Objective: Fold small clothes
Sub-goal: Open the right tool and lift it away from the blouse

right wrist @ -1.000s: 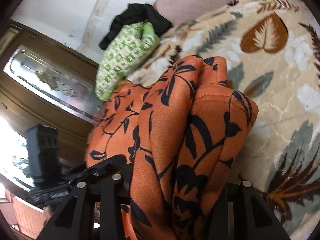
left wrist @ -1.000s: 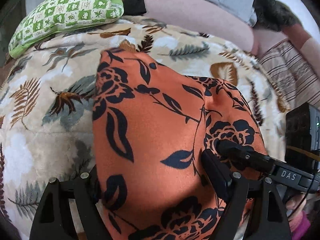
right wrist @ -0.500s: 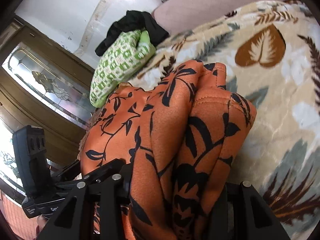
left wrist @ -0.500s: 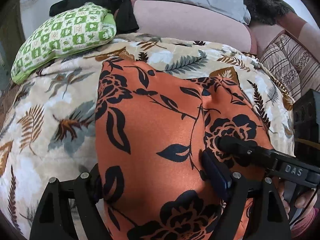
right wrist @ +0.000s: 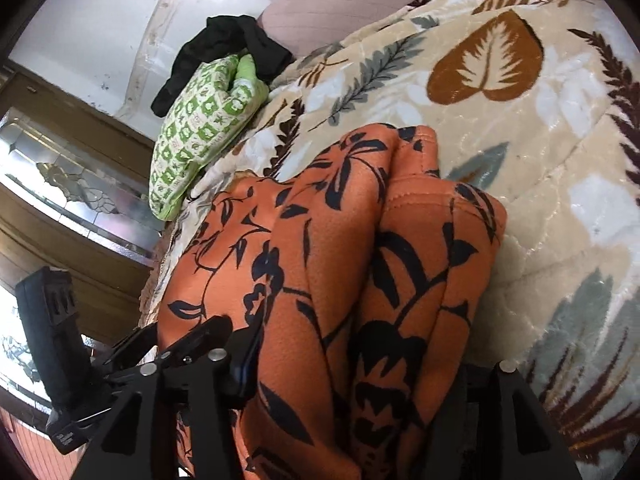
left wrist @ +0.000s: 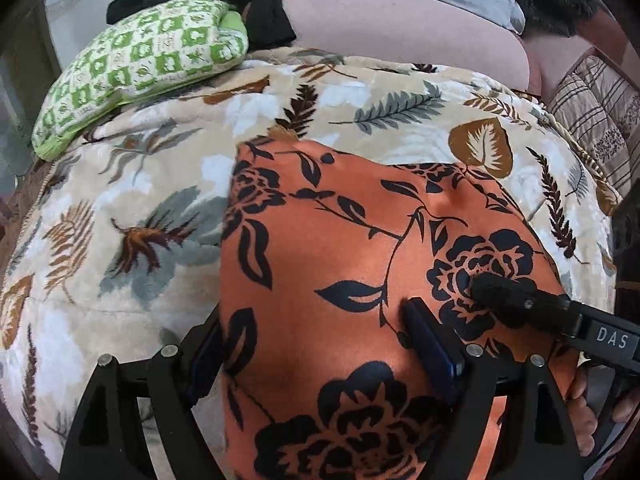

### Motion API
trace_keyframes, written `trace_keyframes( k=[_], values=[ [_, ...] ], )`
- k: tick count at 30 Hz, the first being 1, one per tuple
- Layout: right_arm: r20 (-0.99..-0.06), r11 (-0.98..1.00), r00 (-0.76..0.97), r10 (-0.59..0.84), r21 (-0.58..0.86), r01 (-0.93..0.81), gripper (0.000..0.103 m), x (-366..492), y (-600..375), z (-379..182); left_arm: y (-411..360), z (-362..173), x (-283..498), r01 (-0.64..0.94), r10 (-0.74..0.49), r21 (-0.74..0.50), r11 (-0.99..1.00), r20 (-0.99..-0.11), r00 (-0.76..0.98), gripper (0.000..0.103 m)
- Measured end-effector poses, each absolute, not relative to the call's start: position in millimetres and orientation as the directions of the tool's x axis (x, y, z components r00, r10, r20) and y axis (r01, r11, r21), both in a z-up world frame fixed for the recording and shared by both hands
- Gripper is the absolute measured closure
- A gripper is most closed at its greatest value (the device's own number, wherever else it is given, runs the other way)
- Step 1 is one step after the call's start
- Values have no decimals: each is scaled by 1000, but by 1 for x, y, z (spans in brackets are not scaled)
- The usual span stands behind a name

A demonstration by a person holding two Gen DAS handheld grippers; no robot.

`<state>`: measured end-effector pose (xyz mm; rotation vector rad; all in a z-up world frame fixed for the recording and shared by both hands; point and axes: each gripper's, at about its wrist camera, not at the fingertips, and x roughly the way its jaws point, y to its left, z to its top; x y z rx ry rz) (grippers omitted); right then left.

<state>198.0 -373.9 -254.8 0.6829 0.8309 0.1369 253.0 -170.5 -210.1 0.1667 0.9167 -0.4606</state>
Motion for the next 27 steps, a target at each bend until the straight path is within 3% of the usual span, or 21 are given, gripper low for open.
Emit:
trace_keyframes(
  k=[12, 19, 27],
  values=[
    [-634, 902, 761, 138, 398, 168, 41, 117, -354, -182, -135, -122, 183, 368, -217, 105, 924, -647, 731, 18],
    [-564, 968, 826, -8, 202, 147, 36, 43, -304, -119, -102, -73, 123, 284, -172, 121, 951, -556, 813, 18],
    [-462, 974, 883, -82, 151, 170, 28, -18, -263, -68, -67, -35, 62, 197, -108, 147, 969, -466, 878, 17]
  ],
)
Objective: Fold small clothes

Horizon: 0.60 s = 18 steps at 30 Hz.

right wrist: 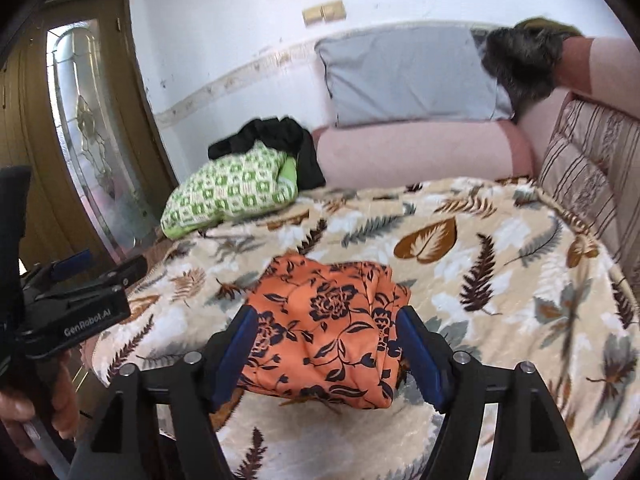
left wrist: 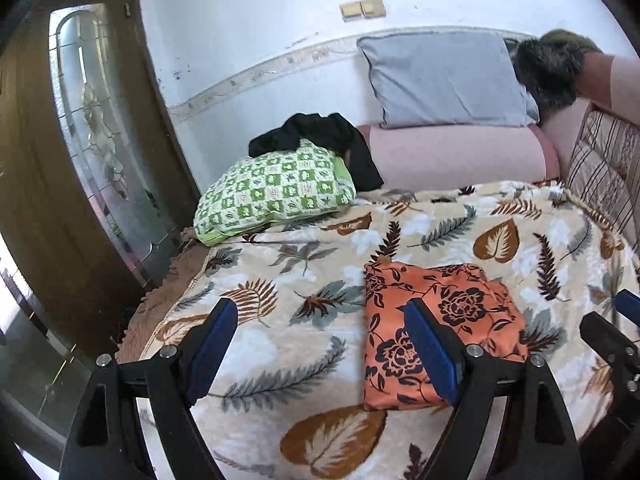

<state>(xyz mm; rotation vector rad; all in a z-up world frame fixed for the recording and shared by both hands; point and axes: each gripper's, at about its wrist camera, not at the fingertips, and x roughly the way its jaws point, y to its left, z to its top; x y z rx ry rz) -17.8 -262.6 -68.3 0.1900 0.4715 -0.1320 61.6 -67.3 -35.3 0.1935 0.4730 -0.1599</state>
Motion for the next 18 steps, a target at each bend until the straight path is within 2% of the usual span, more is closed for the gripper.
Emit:
trace_keyframes(
  k=[13, 18],
  values=[
    [-370, 973, 907, -202, 32, 229, 28, -70, -218, -21, -31, -6, 11, 160, -109, 82, 984, -434, 894, 17],
    [-375, 972, 903, -208, 25, 234, 28, -77, -209, -14, -20, -1, 1, 140, -98, 73, 987, -414, 905, 17]
  ],
)
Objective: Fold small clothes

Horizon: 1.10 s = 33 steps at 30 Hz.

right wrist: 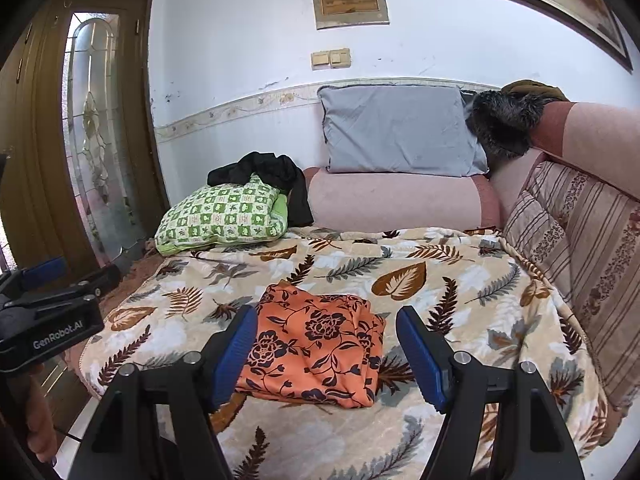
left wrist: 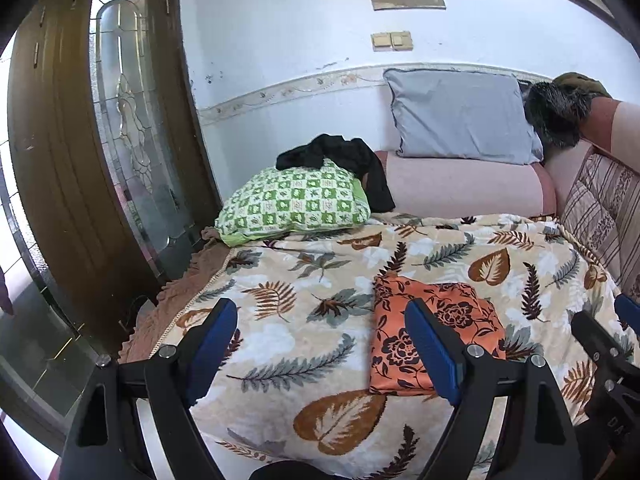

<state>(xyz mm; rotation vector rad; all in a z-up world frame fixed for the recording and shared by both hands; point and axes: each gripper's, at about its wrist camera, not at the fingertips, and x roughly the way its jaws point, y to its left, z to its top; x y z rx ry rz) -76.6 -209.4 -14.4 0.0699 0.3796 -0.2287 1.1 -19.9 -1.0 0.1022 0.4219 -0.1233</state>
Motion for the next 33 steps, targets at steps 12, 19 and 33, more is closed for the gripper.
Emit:
trace_keyframes(
  k=[12, 19, 33],
  values=[
    [-383, 970, 896, -226, -2, 244, 28, -73, -186, -12, -1, 1, -4, 108, -73, 71, 992, -377, 923, 17],
    [-410, 958, 868, -280, -55, 283, 28, -60, -176, -18, 8, -6, 5, 93, -60, 68, 993, -378, 924, 16],
    [-395, 945, 858, -328, -139, 297, 28, -51, -165, -19, 2, -24, 16, 129, -92, 64, 990, -415, 905, 16]
  ],
)
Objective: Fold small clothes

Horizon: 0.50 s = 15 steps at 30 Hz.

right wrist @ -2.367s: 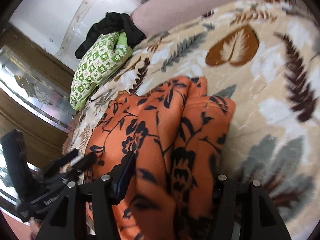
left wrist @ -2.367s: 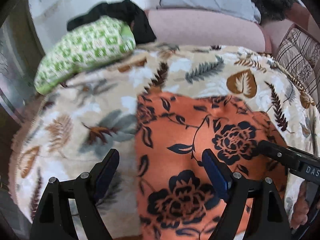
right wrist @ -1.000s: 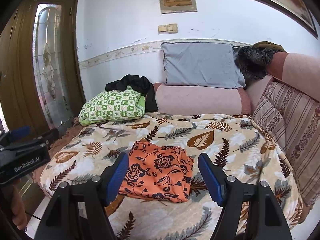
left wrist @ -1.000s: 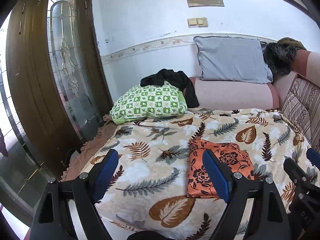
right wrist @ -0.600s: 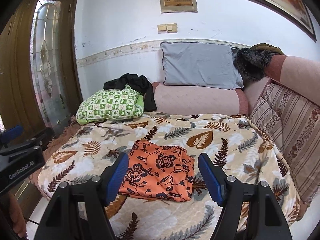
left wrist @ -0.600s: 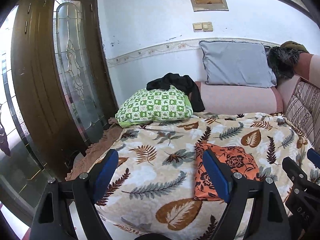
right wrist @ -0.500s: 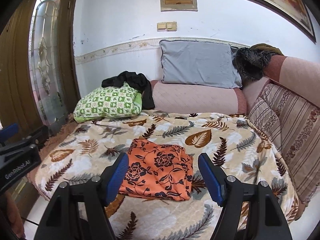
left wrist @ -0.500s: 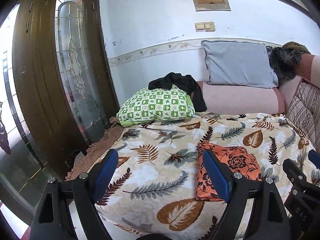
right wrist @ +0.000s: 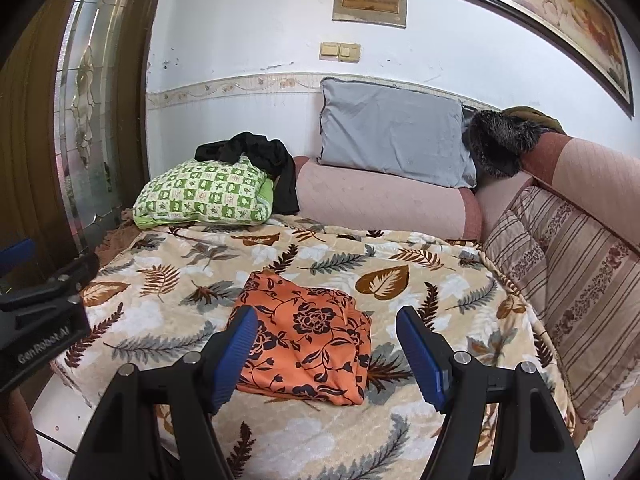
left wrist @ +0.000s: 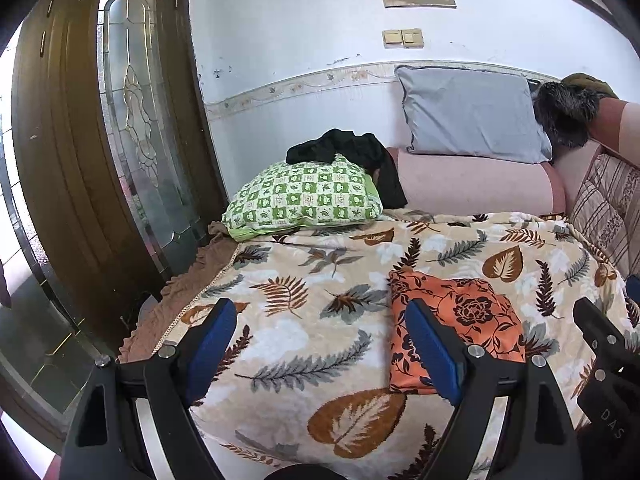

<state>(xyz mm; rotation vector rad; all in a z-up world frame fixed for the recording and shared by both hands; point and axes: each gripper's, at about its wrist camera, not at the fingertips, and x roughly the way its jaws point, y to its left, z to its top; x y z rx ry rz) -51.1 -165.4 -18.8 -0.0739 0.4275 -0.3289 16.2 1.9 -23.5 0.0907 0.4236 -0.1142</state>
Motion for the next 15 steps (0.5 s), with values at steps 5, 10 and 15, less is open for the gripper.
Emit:
trace_keyframes(
  k=[5, 10, 15],
  values=[
    [-378, 943, 864, -332, -153, 295, 28, -50, -162, -16, 4, -25, 20, 146, -117, 35, 989, -425, 898, 16],
    [-374, 945, 869, -325, -148, 290, 28, -48, -162, -14, 7, -25, 22, 141, -117, 23, 990, -435, 893, 16],
    [-380, 946, 867, -322, -151, 286, 28, -45, -160, -16, 9, -25, 21, 133, -106, 33, 991, -430, 896, 16]
  ],
)
